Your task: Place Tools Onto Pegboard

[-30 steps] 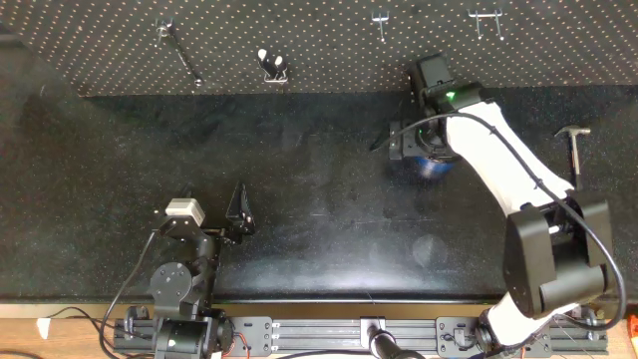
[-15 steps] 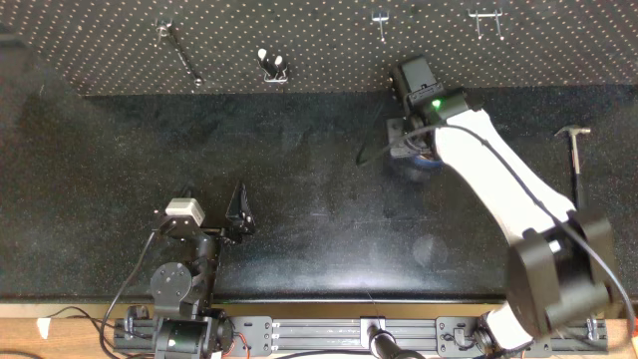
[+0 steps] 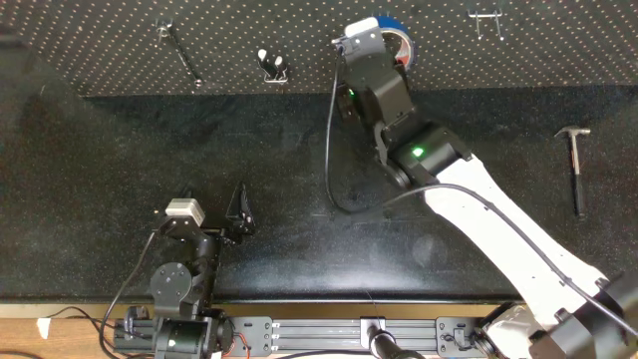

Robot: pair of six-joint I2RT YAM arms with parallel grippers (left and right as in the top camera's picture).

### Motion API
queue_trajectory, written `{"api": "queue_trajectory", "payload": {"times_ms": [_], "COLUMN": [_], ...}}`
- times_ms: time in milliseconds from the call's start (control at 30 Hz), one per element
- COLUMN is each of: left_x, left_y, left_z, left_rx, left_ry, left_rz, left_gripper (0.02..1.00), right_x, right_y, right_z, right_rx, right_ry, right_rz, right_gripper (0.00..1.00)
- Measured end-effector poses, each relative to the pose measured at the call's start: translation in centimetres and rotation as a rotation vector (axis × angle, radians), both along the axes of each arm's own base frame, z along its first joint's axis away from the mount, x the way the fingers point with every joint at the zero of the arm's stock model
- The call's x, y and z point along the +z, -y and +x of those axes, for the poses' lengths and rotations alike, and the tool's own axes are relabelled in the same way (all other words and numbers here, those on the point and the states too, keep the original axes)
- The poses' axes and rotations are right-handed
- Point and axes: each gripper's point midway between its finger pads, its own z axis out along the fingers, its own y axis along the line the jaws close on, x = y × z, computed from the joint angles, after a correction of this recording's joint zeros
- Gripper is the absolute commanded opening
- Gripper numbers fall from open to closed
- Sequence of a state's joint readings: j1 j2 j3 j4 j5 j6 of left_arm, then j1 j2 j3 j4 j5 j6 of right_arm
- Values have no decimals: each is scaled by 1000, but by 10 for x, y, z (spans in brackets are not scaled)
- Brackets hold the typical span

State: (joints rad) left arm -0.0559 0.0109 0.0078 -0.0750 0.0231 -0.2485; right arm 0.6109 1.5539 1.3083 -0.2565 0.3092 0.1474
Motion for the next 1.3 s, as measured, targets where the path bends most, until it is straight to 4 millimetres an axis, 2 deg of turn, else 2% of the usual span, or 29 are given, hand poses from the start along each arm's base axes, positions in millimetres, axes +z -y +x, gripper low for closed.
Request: {"api": "queue_trajectory", "payload": {"times_ms": [67, 167, 233, 500, 533, 633, 733, 767, 800, 1000, 1133, 1300], "left_x": [0, 0, 0, 0, 0, 0, 0, 0, 0, 0, 0, 0], "left_y": [0, 0, 0, 0, 0, 0, 0, 0, 0, 0, 0, 0], "left_z": [0, 0, 0, 0, 0, 0, 0, 0, 0, 0, 0, 0], "left_rx": [0, 0, 0, 0, 0, 0, 0, 0, 0, 0, 0, 0], "left_ry": [0, 0, 0, 0, 0, 0, 0, 0, 0, 0, 0, 0], "left_rz": [0, 0, 0, 0, 0, 0, 0, 0, 0, 0, 0, 0], "left_gripper": [996, 996, 996, 996, 996, 996, 996, 996, 996, 996, 996, 996], "right_x": [-6, -2, -15, -19, -22, -30, -30, -32, -35, -39, -58, -41], "right_y": [-5, -11, -15, -10, -5, -7, -8, -8, -9, -12, -4, -5], "right_z": [8, 17, 24, 28, 33, 37, 38, 38, 38, 36, 17, 4], "right_rx": [10, 19, 19, 9, -5, -6, -3, -2, -1, 23, 52, 90], "right_ry": [18, 62, 54, 55, 53, 48, 49, 46, 41, 26, -86, -88], "right_rz": [-21, -18, -34, -60, -61, -64, -66, -68, -70, -74, -131, -104], "right_gripper": [75, 75, 77, 77, 80, 80, 150, 266, 301, 301, 301, 318]}}
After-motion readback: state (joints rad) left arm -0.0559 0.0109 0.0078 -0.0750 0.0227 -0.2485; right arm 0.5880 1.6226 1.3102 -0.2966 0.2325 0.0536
